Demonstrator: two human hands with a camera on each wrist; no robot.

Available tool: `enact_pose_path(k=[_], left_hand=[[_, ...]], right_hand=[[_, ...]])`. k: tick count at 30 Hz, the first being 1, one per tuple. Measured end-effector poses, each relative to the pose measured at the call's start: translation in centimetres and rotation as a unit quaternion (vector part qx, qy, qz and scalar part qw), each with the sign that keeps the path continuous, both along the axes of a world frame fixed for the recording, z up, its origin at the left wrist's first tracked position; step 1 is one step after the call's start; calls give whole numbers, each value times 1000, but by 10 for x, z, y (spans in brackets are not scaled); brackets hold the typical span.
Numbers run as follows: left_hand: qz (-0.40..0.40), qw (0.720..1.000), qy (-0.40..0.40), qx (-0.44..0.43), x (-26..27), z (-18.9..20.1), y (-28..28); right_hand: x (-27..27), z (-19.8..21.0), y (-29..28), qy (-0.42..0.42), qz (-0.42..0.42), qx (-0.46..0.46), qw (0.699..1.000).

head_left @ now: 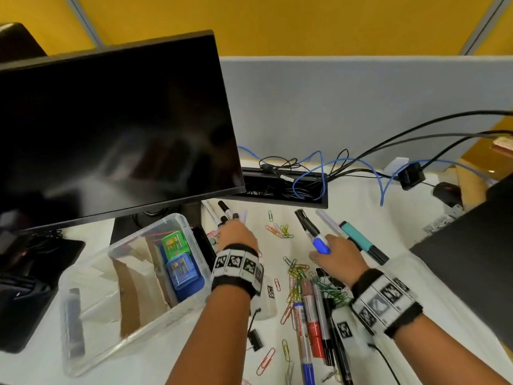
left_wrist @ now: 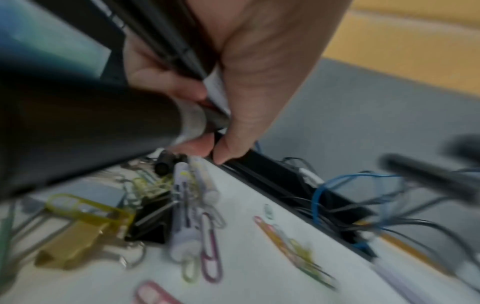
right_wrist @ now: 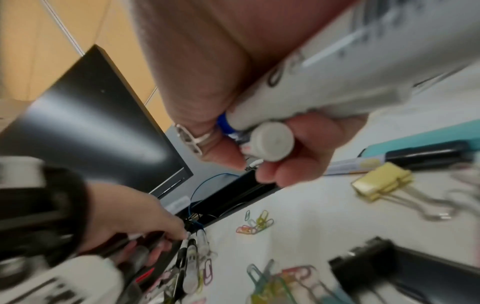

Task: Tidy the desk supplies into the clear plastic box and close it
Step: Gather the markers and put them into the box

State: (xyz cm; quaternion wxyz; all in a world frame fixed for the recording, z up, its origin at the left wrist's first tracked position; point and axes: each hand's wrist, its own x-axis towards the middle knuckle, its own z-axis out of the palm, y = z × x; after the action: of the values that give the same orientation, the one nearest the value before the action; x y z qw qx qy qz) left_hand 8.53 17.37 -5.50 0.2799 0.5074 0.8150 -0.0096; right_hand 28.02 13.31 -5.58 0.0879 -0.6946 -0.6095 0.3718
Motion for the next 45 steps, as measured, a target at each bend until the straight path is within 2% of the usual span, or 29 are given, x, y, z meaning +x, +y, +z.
enact_pose_path(k=[3, 7, 10, 13, 16, 23, 28, 33, 38, 41, 45], left_hand=[[-33, 994, 39, -97, -21, -2, 20], [-8, 992, 16, -124, -21, -6, 18], [-8, 994, 42, -103, -14, -13, 6], [4, 997, 7, -83, -12, -20, -6], [38, 999, -24, -26, -10, -22, -17], [79, 992, -95, 22, 4, 11, -34], [93, 965, -197, 148, 2, 56, -45], [111, 932, -263, 224, -50, 100, -69], [175, 907, -318, 215, -108, 122, -100], [229, 886, -348, 203, -144, 124, -109], [253, 889, -341, 174, -181, 113, -107]], right_hand=[[17, -2, -28, 17, -11, -20, 1000], [28, -14, -62, 33, -8, -53, 998], [27, -21, -77, 35, 1, -66, 997], [25, -22, -83, 4, 25, -51, 998], [22, -22, -86, -12, 25, -45, 999], [-2, -19, -93, -10, 7, -59, 998], [-7, -19, -91, -37, -4, -53, 998], [-24, -19, -92, -104, 53, -51, 992], [-38, -18, -93, -129, 55, -71, 988], [-41, -14, -92, -106, 32, -70, 991], [-47, 14, -90, -48, 21, -30, 998]])
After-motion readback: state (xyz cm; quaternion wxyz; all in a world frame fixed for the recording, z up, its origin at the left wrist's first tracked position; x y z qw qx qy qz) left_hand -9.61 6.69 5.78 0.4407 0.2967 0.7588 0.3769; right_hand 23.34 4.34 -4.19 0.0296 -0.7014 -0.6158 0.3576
